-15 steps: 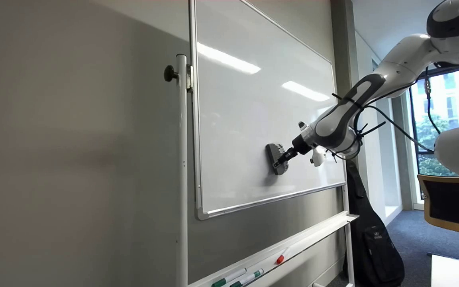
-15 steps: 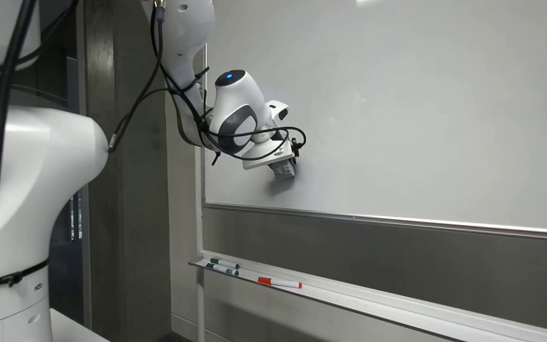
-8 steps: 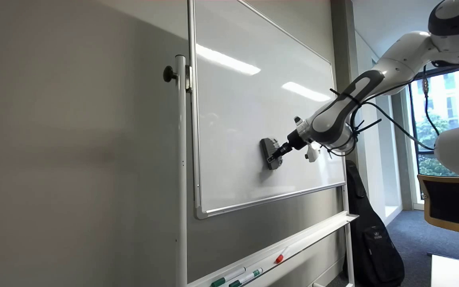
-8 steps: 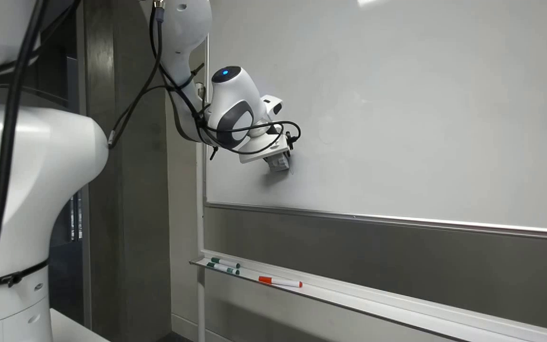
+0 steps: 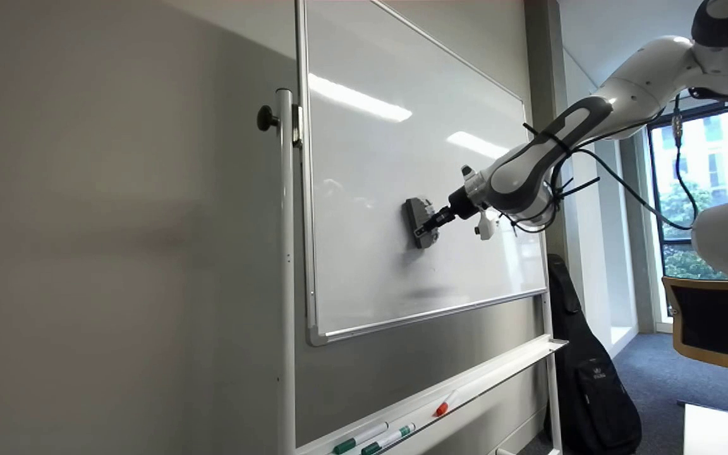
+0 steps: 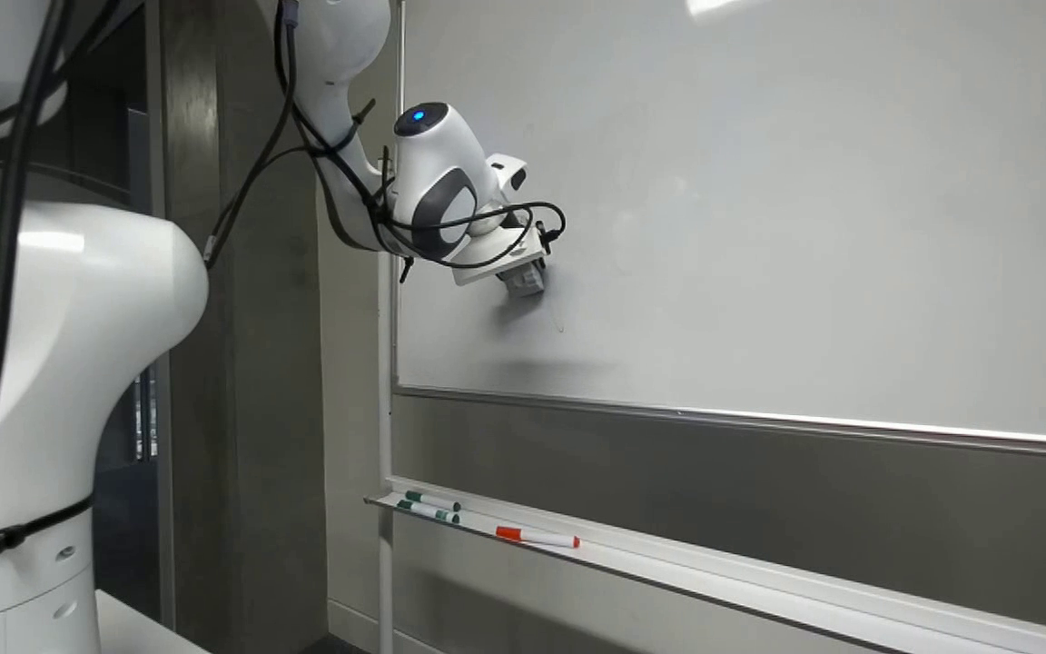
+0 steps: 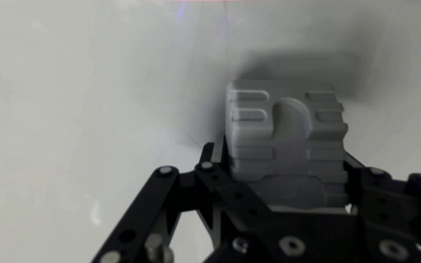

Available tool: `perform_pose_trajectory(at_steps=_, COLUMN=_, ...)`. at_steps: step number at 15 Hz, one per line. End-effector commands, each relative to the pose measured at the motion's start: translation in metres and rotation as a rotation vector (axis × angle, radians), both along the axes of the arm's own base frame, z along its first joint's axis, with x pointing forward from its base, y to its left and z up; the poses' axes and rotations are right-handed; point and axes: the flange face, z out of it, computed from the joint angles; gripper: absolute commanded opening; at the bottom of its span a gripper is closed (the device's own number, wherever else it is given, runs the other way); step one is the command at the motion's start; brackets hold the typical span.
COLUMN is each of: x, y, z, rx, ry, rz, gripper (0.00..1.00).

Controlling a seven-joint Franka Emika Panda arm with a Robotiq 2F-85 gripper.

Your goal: Pick up the duster, clean the whiteboard and then put the duster back down

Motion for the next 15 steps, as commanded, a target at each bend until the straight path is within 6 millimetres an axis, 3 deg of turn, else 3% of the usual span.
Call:
perform_pose_trajectory(at_steps=1, x=0.022, y=0.011, z=0.074, rx=-0.03, ry=-0.15, rz=0.01, gripper=0.38)
perform_pose_trajectory(at_steps=9, x=0.022, y=-0.008, z=0.136, rx=-0.021, ry=-0.278, rz=-0.014, gripper=0.38)
perform_pose_trajectory(at_steps=15, x=0.023, y=-0.064, z=0.18, rx=-0.015, ry=-0.37, rz=-0.111, gripper=0.38)
